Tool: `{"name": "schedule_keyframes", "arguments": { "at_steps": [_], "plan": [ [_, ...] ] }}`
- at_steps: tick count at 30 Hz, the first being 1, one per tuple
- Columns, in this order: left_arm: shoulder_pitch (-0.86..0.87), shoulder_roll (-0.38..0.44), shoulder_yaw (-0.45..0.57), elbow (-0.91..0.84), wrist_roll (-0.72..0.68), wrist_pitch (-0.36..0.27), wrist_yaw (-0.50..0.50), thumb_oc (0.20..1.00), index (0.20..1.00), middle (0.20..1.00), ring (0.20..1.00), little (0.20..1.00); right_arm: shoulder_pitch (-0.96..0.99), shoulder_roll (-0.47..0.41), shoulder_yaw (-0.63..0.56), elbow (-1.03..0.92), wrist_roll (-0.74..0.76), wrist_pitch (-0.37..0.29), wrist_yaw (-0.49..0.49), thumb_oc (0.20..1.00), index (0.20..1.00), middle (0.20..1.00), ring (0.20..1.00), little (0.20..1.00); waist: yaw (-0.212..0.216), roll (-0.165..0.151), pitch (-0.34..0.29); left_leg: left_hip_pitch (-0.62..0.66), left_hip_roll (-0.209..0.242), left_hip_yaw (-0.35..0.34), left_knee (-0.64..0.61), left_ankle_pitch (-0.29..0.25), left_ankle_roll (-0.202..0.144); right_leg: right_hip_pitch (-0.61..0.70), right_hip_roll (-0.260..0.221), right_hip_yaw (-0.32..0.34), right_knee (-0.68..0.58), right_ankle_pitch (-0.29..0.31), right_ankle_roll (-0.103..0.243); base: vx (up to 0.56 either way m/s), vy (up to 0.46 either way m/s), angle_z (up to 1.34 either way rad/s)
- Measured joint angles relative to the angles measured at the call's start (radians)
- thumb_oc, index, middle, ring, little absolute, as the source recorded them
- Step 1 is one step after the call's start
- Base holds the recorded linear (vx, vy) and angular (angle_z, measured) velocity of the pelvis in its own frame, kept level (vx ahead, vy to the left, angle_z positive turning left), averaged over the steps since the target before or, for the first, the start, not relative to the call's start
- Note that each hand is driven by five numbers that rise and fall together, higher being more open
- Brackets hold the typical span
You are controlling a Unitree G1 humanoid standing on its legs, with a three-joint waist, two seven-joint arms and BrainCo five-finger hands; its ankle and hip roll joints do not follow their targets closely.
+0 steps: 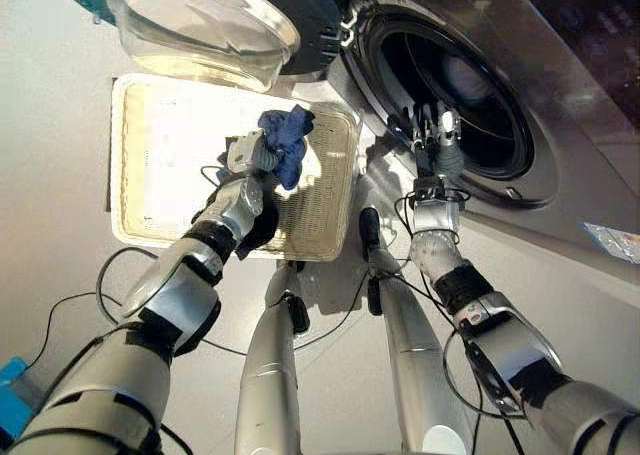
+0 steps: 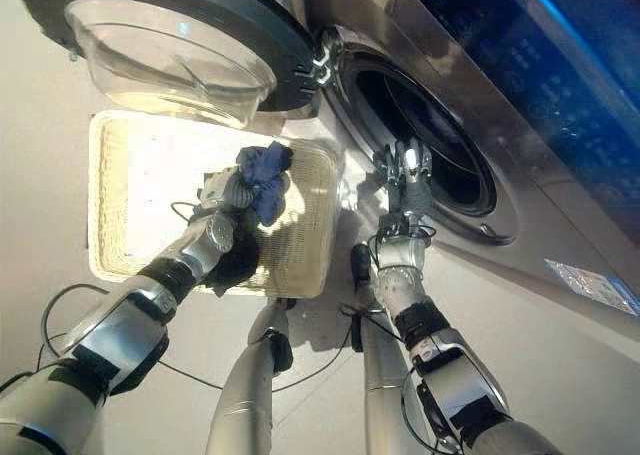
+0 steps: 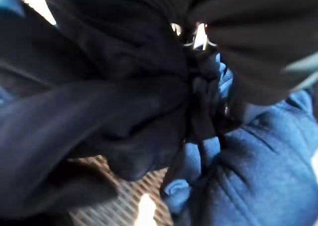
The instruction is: Put the clothes into the washing machine.
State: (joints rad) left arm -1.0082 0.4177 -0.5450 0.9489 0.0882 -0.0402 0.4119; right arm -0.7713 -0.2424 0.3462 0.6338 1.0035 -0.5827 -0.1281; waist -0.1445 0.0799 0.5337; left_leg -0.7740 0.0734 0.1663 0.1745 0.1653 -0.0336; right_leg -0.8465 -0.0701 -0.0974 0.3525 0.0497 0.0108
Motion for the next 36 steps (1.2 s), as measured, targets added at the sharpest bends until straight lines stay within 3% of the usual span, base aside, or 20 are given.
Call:
{"name": "schedule_keyframes", "arguments": {
  "at_steps": [6,14,15,17,18,20,23,36],
  "plan": [
    [0.130,-0.030,0.071,-0.130,-0.205,-0.106,-0.029,0.200,0.200,0.200,0.200,0.200,0.072,-0.072,0.056,0.000,-0.339,0.091,-0.069,1.000,1.000,1.000,1.000,1.000,0.031,-0.006,0.001,0.043,-0.008,-0.010,-0.009,0.001,0.002,0.048,-0.006,-0.010,-0.002,-0.007,0.007,0.00,-0.007,0.06],
    [0.171,-0.045,0.108,-0.195,-0.306,-0.149,-0.067,0.200,0.200,0.200,0.200,0.200,0.064,-0.087,0.058,0.000,-0.386,0.115,-0.013,1.000,1.000,1.000,1.000,1.000,0.055,-0.010,0.002,0.067,-0.011,-0.027,-0.014,0.001,0.003,0.081,-0.009,-0.026,-0.006,-0.013,0.007,0.00,-0.010,0.06],
    [0.212,-0.056,0.143,-0.265,-0.437,-0.165,-0.123,0.200,0.200,0.200,0.200,0.200,0.051,-0.130,0.101,-0.003,-0.446,0.154,0.054,1.000,1.000,1.000,1.000,1.000,0.059,-0.021,0.006,0.095,-0.013,-0.034,-0.024,0.004,0.005,0.112,-0.014,-0.040,-0.008,-0.013,0.007,0.00,-0.004,0.08],
    [0.211,-0.055,0.139,-0.268,-0.465,-0.186,-0.147,0.200,0.200,0.200,0.200,0.200,0.043,-0.136,0.101,-0.004,-0.482,0.161,0.079,1.000,1.000,1.000,1.000,1.000,0.067,-0.030,0.004,0.112,-0.013,-0.037,-0.026,0.003,0.004,0.128,-0.014,-0.043,-0.009,-0.021,0.011,0.01,-0.035,0.07],
    [0.210,-0.055,0.139,-0.268,-0.465,-0.187,-0.148,0.200,0.200,0.200,0.200,0.200,0.040,-0.135,0.101,-0.004,-0.483,0.162,0.082,1.000,1.000,1.000,1.000,1.000,0.070,-0.030,0.004,0.112,-0.013,-0.037,-0.026,0.003,0.004,0.128,-0.014,-0.043,-0.008,-0.021,0.011,0.01,-0.050,0.03],
    [0.212,-0.058,0.156,-0.270,-0.554,-0.183,-0.214,0.200,0.200,0.200,0.200,0.200,-0.009,-0.188,0.183,-0.005,-0.631,0.239,0.082,1.000,1.000,1.000,1.000,1.000,0.078,-0.032,0.005,0.119,-0.015,-0.042,-0.027,0.004,0.005,0.138,-0.017,-0.049,-0.008,-0.020,0.011,0.01,-0.024,0.05],
    [0.211,-0.059,0.162,-0.285,-0.636,-0.182,-0.268,0.200,0.200,0.200,0.200,0.200,-0.036,-0.210,0.185,-0.003,-0.746,0.299,0.067,1.000,1.000,1.000,1.000,1.000,0.084,-0.033,0.005,0.126,-0.019,-0.054,-0.027,0.004,0.005,0.149,-0.018,-0.053,-0.007,-0.025,0.008,0.01,-0.016,0.10],
    [0.202,-0.064,0.161,-0.382,-0.701,-0.118,-0.460,0.200,0.200,0.200,0.200,0.200,-0.150,-0.200,0.220,0.010,-0.823,0.438,0.058,1.000,1.000,1.000,1.000,1.000,0.108,-0.033,0.005,0.155,-0.035,-0.067,-0.043,0.012,0.015,0.181,-0.036,-0.074,-0.006,-0.027,0.005,0.01,-0.012,0.04]
  ]
}}
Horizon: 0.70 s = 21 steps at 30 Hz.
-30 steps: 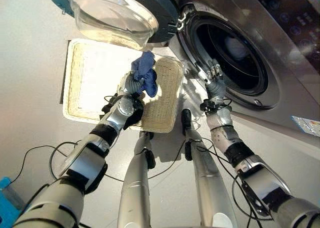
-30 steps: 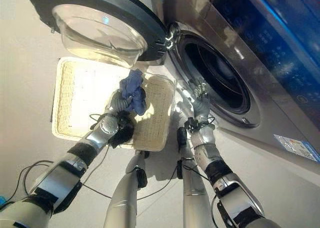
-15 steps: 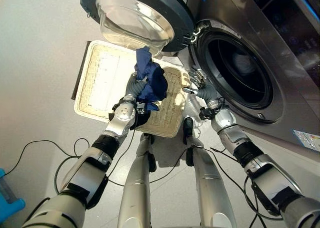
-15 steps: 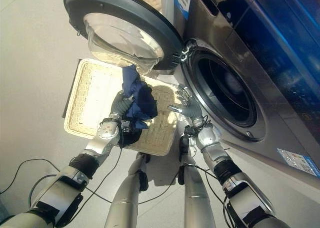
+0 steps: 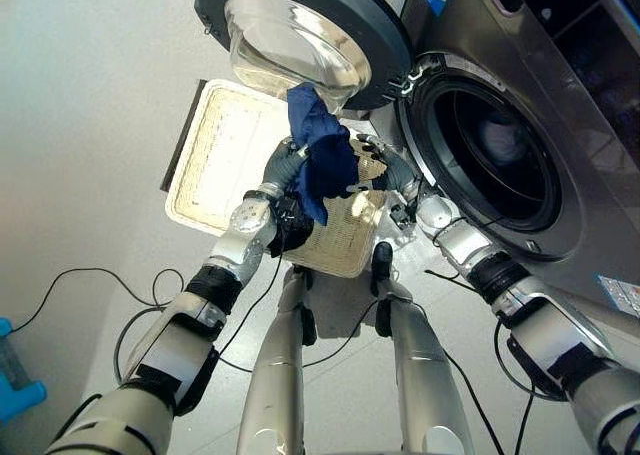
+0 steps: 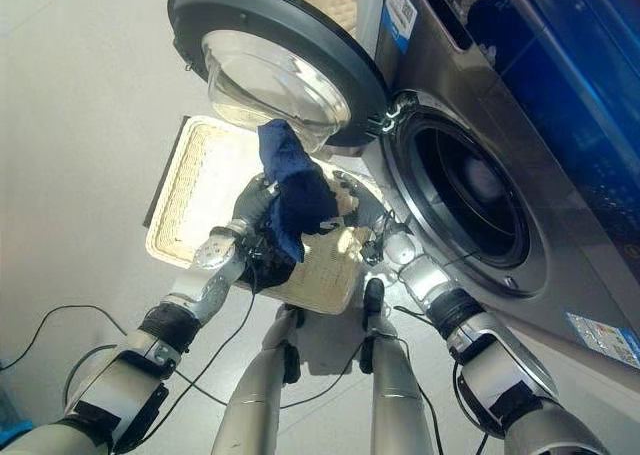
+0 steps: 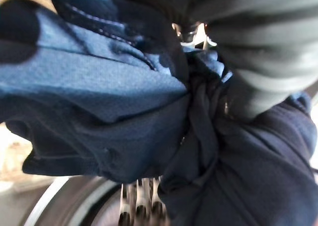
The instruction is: Put the clothes into the washing machine.
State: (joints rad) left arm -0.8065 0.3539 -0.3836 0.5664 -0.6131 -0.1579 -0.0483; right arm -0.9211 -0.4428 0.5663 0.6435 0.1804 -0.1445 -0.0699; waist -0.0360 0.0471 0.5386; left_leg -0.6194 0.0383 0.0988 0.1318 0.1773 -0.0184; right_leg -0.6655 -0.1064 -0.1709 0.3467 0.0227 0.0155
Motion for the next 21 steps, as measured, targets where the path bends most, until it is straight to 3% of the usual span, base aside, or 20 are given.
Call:
{"name": "schedule_keyframes", "arguments": {
  "at_steps": [9,21],
  "plan": [
    [-0.021,0.013,-0.039,-0.030,-0.010,0.086,-0.132,0.200,0.200,0.200,0.200,0.200,-0.062,0.042,0.000,0.100,0.059,0.094,0.077,1.000,1.000,1.000,1.000,1.000,0.026,0.001,0.000,0.000,-0.010,-0.008,-0.001,0.004,0.004,0.000,-0.009,-0.002,0.008,-0.004,0.003,0.00,-0.003,0.03],
    [-0.029,0.022,-0.069,-0.038,-0.010,0.117,-0.184,0.200,0.200,0.200,0.200,0.200,-0.078,0.065,0.000,0.168,0.139,0.106,0.218,1.000,1.000,1.000,1.000,1.000,0.028,0.002,0.000,0.028,-0.024,-0.019,-0.007,0.009,0.006,0.021,-0.024,-0.008,0.029,-0.016,0.006,0.00,-0.003,0.02]
  ]
}}
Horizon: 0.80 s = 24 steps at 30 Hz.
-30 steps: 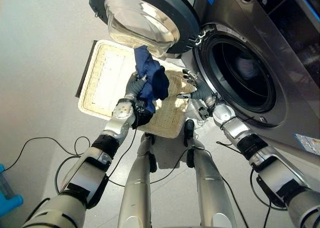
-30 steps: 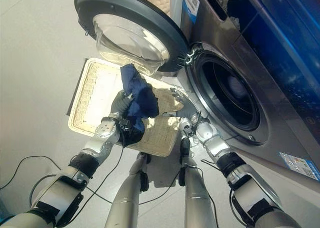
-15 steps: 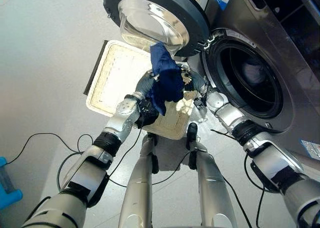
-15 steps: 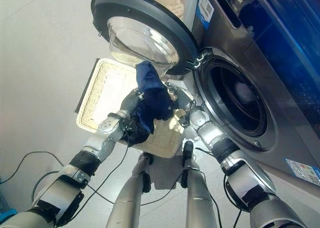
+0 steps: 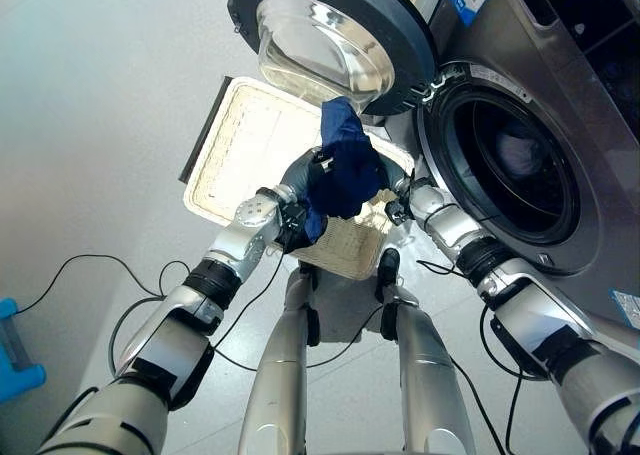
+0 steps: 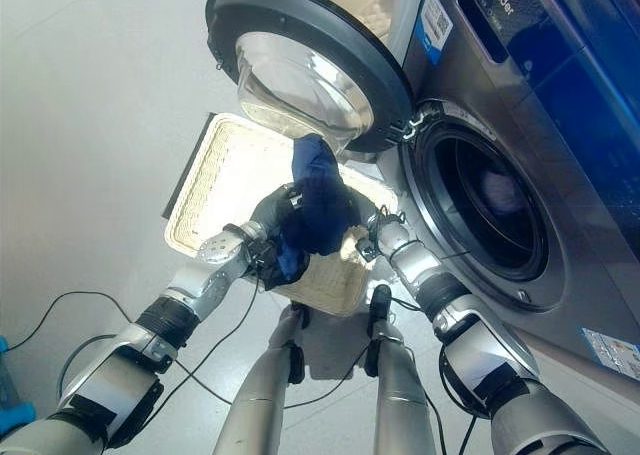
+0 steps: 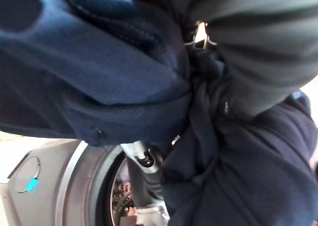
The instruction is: Put the clothes into the washing machine.
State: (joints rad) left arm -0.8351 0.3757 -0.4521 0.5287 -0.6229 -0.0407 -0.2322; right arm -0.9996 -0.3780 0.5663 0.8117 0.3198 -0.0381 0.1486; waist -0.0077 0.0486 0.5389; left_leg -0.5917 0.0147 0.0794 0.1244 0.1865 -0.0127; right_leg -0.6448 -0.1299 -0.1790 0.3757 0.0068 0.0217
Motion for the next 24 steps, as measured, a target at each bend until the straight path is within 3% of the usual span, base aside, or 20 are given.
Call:
{"name": "schedule_keyframes", "arguments": {
  "at_steps": [6,7,8,9,15,24],
  "plan": [
    [-0.004,-0.003,-0.002,0.000,0.000,0.001,-0.035,0.200,0.200,0.200,0.200,0.200,0.000,0.001,0.002,0.002,0.098,0.000,0.120,1.000,1.000,1.000,1.000,1.000,0.000,0.000,0.000,0.002,0.000,-0.003,-0.007,0.002,-0.003,-0.001,0.000,-0.002,0.004,-0.007,0.000,0.00,0.000,0.00],
    [-0.006,-0.004,-0.002,0.000,0.000,0.001,-0.038,0.200,0.200,0.200,0.200,0.200,0.000,0.001,0.002,0.002,0.110,0.000,0.129,0.859,0.859,0.859,0.859,0.859,0.000,0.000,0.000,0.002,0.000,-0.003,-0.008,0.002,-0.003,-0.001,0.000,-0.003,0.004,-0.007,-0.001,0.00,0.000,0.00],
    [-0.013,-0.005,-0.002,0.000,0.000,0.003,-0.039,0.200,0.200,0.200,0.200,0.200,0.002,0.001,0.001,0.002,0.158,-0.004,0.152,0.235,0.235,0.235,0.235,0.235,-0.001,0.000,0.000,0.002,0.000,-0.003,-0.008,0.002,-0.003,-0.001,0.000,-0.004,0.005,-0.007,-0.003,0.00,0.000,0.00],
    [-0.017,-0.004,-0.002,0.000,0.000,0.003,-0.039,0.200,0.200,0.200,0.200,0.200,0.003,0.001,0.000,0.002,0.185,-0.007,0.166,0.200,0.200,0.200,0.200,0.200,-0.001,0.000,0.000,0.002,0.000,-0.003,-0.009,0.002,-0.003,-0.001,0.000,-0.005,0.005,-0.008,-0.004,0.00,0.000,0.00],
    [-0.048,0.009,0.003,0.000,0.000,0.005,-0.039,0.200,0.200,0.200,0.200,0.200,0.047,0.021,-0.020,0.000,0.451,-0.045,0.265,0.200,0.200,0.200,0.200,0.200,-0.001,0.000,0.000,0.003,0.001,-0.005,-0.010,0.001,-0.005,-0.001,0.000,-0.008,0.008,-0.013,-0.007,0.00,0.000,0.00],
    [-0.050,-0.007,0.002,-0.001,0.001,-0.014,-0.034,0.200,0.200,0.200,0.200,0.200,0.109,0.040,-0.067,-0.016,0.539,-0.091,0.257,0.200,0.200,0.200,0.200,0.200,-0.002,0.000,0.000,0.002,0.001,-0.002,-0.013,0.001,-0.006,-0.007,0.000,-0.004,0.011,-0.021,-0.001,0.00,0.000,0.00]
  ]
}}
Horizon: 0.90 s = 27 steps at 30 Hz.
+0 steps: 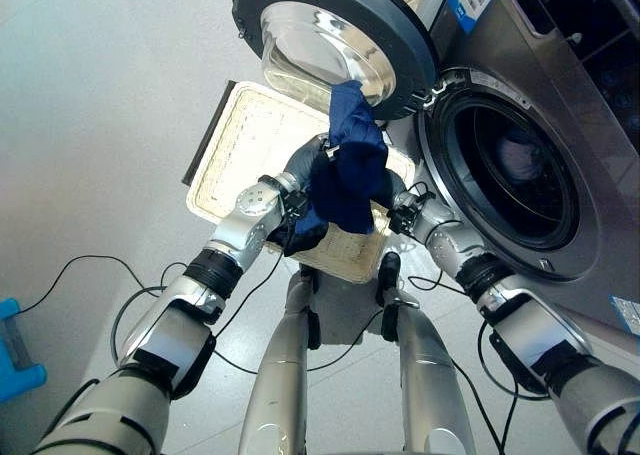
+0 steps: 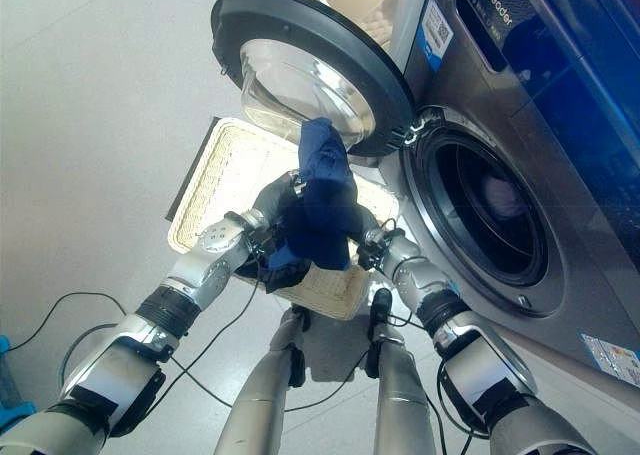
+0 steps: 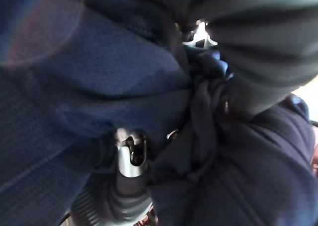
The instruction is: Put the clothes into the washing machine.
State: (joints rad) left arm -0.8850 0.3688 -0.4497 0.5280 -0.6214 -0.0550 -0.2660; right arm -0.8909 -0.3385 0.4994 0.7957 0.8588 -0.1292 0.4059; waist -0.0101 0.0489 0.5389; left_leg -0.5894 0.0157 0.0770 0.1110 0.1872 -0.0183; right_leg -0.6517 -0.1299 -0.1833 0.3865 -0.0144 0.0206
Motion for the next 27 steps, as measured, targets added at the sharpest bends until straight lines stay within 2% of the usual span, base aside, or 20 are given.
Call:
{"name": "schedule_keyframes", "arguments": {
  "at_steps": [6,7,13,14,15,16,17,19,23,27],
  "plan": [
    [-0.010,-0.003,0.000,0.000,0.000,-0.001,0.005,0.200,0.200,0.200,0.200,0.200,0.002,0.001,0.000,-0.002,0.000,-0.028,-0.015,0.200,0.200,0.200,0.200,0.200,-0.001,0.000,0.000,-0.002,0.001,0.002,-0.003,-0.002,-0.002,-0.006,0.001,0.000,0.000,-0.001,-0.001,0.00,0.000,0.00],
    [-0.024,-0.004,0.000,0.000,0.001,-0.001,0.009,0.200,0.200,0.200,0.200,0.200,0.002,0.004,-0.001,-0.003,0.009,-0.054,-0.028,0.200,0.200,0.200,0.200,0.200,-0.001,0.000,0.000,-0.013,0.003,0.003,-0.003,-0.002,-0.002,-0.017,0.002,0.001,0.001,0.000,-0.002,0.00,0.000,0.00],
    [-0.033,-0.012,0.000,0.003,0.019,0.000,0.012,0.203,0.203,0.203,0.203,0.203,0.020,0.017,-0.002,-0.003,0.044,-0.094,-0.045,0.200,0.200,0.200,0.200,0.200,-0.001,0.000,0.000,-0.016,0.002,0.006,-0.002,-0.001,-0.002,-0.021,0.003,0.003,0.000,0.000,-0.007,0.00,0.000,0.00],
    [-0.035,-0.015,0.000,0.003,0.019,0.000,0.012,0.533,0.533,0.533,0.533,0.533,0.023,0.018,-0.002,-0.003,0.058,-0.100,-0.044,0.200,0.200,0.200,0.200,0.200,-0.001,0.000,0.000,-0.016,0.002,0.006,-0.002,-0.001,-0.001,-0.021,0.003,0.003,0.000,0.000,-0.007,0.00,0.000,0.00],
    [-0.036,-0.015,0.000,0.003,0.019,0.001,0.011,0.595,0.595,0.595,0.595,0.595,0.026,0.019,-0.002,-0.004,0.072,-0.104,-0.046,0.200,0.200,0.200,0.200,0.200,-0.003,0.000,0.000,-0.016,0.002,0.006,0.000,0.000,0.000,-0.021,0.003,0.004,0.000,0.000,-0.007,0.00,0.000,0.00],
    [-0.039,-0.016,0.000,0.003,0.022,0.001,0.006,0.940,0.940,0.940,0.940,0.940,0.031,0.023,-0.008,-0.004,0.090,-0.106,-0.048,0.200,0.200,0.200,0.200,0.200,-0.002,0.000,0.000,-0.015,0.002,0.008,0.000,-0.001,-0.001,-0.021,0.003,0.006,0.000,0.000,-0.007,0.00,0.000,0.00],
    [-0.042,-0.015,0.000,0.003,0.029,0.001,0.002,1.000,1.000,1.000,1.000,1.000,0.034,0.028,-0.015,-0.004,0.104,-0.108,-0.056,0.200,0.200,0.200,0.200,0.200,-0.002,0.000,0.000,-0.015,0.002,0.008,0.001,-0.002,-0.002,-0.021,0.004,0.007,0.000,0.001,-0.008,0.00,0.000,0.00],
    [-0.050,-0.015,-0.001,0.003,0.062,0.001,0.000,1.000,1.000,1.000,1.000,1.000,0.036,0.031,-0.017,-0.004,0.119,-0.115,-0.069,0.200,0.200,0.200,0.200,0.200,-0.002,0.000,0.000,-0.014,0.003,0.008,0.002,-0.002,-0.002,-0.020,0.004,0.008,0.000,0.001,-0.008,0.00,0.000,0.00],
    [-0.077,-0.008,-0.007,0.003,0.150,-0.016,-0.004,1.000,1.000,1.000,1.000,1.000,0.046,0.049,-0.024,-0.003,0.169,-0.167,-0.111,0.200,0.200,0.200,0.200,0.200,-0.004,0.000,0.000,-0.013,0.004,0.010,0.002,-0.003,-0.003,-0.020,0.005,0.010,0.000,0.002,-0.009,0.00,0.000,0.00],
    [-0.118,0.025,-0.095,-0.007,0.305,-0.102,0.023,1.000,1.000,1.000,1.000,1.000,0.075,0.098,-0.091,0.001,0.264,-0.262,-0.173,0.200,0.200,0.200,0.200,0.200,-0.003,0.000,0.000,-0.011,0.007,0.021,0.002,-0.004,-0.004,-0.021,0.006,0.013,-0.005,0.002,-0.007,-0.01,0.032,-0.06]
  ]
}}
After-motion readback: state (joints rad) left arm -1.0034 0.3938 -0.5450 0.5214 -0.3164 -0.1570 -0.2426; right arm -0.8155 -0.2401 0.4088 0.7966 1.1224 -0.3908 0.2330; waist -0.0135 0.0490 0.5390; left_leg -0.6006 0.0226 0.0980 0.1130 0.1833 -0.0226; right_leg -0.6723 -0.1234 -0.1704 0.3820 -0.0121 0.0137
